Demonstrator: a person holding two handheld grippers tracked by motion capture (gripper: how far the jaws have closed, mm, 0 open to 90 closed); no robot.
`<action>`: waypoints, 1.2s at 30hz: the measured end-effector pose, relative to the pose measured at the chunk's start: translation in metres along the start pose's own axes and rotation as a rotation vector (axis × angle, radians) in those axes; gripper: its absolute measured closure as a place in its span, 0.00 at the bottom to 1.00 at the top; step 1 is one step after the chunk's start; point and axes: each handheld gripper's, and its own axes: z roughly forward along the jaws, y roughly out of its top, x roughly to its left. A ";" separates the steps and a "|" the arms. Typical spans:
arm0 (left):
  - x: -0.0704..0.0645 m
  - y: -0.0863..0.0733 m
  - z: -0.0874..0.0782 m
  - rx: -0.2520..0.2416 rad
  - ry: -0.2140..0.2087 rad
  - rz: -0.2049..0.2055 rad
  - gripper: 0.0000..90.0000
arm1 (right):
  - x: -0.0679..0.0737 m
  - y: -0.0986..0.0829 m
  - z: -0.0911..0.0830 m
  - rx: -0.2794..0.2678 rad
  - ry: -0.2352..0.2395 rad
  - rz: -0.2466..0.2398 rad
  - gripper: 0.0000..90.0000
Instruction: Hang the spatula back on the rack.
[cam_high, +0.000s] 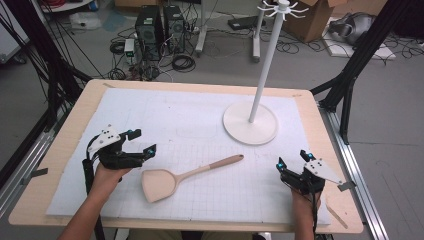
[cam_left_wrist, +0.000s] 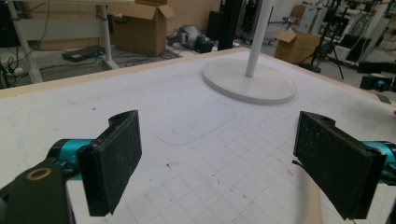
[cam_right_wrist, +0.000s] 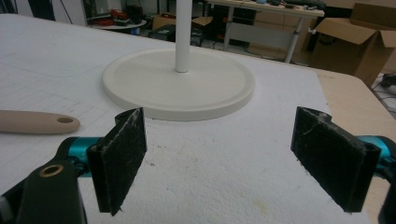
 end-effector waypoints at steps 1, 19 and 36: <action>-0.001 0.001 0.001 0.010 -0.012 0.004 0.17 | 0.001 0.000 0.000 0.004 0.003 0.008 0.19; -0.050 0.019 0.063 0.265 -0.240 0.123 0.30 | 0.001 0.000 -0.001 0.002 0.001 0.003 0.19; -0.073 -0.003 0.104 0.547 -0.298 0.171 0.47 | 0.001 0.000 -0.001 0.002 0.003 0.004 0.19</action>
